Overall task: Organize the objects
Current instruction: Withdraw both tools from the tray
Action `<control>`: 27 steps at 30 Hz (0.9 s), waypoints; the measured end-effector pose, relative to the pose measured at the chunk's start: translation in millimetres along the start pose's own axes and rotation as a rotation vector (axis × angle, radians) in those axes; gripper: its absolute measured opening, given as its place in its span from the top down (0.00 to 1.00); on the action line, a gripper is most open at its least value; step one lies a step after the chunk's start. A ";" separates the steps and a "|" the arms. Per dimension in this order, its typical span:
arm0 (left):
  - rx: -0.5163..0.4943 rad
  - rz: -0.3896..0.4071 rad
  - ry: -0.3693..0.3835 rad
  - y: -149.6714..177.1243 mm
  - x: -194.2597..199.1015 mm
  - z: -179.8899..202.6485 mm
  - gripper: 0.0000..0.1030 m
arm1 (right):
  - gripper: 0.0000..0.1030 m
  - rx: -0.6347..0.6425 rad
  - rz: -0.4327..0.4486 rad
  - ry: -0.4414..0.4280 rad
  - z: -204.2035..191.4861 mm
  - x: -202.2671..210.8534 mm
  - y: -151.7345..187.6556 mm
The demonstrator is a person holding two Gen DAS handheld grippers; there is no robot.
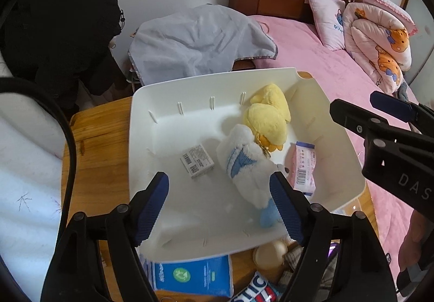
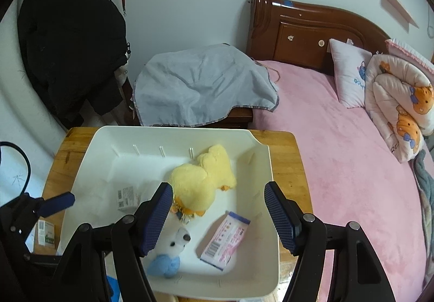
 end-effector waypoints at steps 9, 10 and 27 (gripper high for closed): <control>-0.014 0.034 -0.006 13.1 38.9 -2.2 0.20 | 0.31 -0.004 0.011 -0.023 -5.7 38.0 12.9; -0.014 0.039 -0.004 14.7 43.7 -2.8 0.18 | 0.31 -0.001 0.012 -0.026 -6.8 43.0 15.0; -0.010 0.088 0.006 44.8 107.8 -14.4 0.18 | 0.31 0.023 0.054 -0.076 -23.6 119.5 49.8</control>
Point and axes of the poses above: each gripper's, at about its wrist camera, not at the fingertips, and x roughly against the way its jaws point, z to its right, y to its underside, the point moved 3 cm from there along -x, roughly the way its jaws point, and after that the axes turned 5 degrees about x, right-handed, at the moved point
